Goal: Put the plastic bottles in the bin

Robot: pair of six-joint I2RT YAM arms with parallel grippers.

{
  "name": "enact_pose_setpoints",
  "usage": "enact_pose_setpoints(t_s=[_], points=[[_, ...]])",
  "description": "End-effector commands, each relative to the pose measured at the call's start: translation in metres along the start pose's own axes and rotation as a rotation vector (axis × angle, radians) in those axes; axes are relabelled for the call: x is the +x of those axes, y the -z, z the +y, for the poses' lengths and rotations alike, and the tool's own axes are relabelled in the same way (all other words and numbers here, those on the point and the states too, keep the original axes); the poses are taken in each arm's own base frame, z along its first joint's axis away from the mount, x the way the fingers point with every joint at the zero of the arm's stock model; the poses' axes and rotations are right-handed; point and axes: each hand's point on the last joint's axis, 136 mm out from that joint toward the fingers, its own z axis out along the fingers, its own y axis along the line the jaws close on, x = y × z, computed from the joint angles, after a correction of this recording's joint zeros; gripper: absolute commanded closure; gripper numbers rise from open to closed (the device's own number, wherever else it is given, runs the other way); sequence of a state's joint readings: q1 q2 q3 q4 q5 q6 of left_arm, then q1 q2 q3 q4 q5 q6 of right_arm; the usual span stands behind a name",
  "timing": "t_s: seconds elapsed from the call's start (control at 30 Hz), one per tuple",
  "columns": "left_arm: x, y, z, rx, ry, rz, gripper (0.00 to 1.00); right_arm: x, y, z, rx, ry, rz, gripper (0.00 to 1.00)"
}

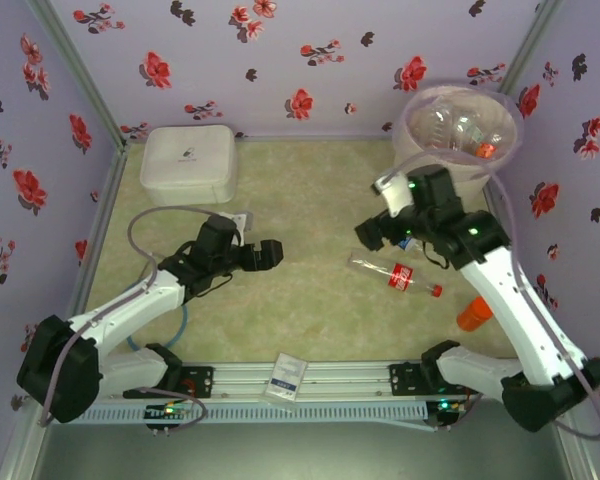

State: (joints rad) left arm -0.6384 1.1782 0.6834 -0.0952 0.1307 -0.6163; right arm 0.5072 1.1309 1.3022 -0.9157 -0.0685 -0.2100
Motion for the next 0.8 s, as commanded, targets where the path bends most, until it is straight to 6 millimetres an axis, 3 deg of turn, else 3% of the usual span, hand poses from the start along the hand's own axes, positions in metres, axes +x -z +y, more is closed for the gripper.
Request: enact_pose_setpoints(t_s=[0.0,0.17,0.27,0.4,0.77], points=[[-0.004,-0.003,0.005,-0.031,-0.026,0.008,0.00,0.062,-0.031,0.018,-0.058,0.153,0.319,0.01],[-0.001,-0.003,0.007,-0.036,-0.013,0.017,0.00,0.111,-0.076,0.016,-0.081,0.298,0.649,0.01],[0.002,0.000,0.009,-0.037,-0.002,0.013,0.00,0.128,-0.097,0.014,-0.105,0.366,0.734,0.01],[0.006,0.005,0.016,-0.050,0.013,0.001,0.00,0.147,-0.118,0.028,-0.213,0.377,0.792,0.01],[0.009,0.008,0.022,-0.057,0.034,-0.009,0.00,0.160,-0.182,0.027,-0.200,0.360,0.777,0.01]])
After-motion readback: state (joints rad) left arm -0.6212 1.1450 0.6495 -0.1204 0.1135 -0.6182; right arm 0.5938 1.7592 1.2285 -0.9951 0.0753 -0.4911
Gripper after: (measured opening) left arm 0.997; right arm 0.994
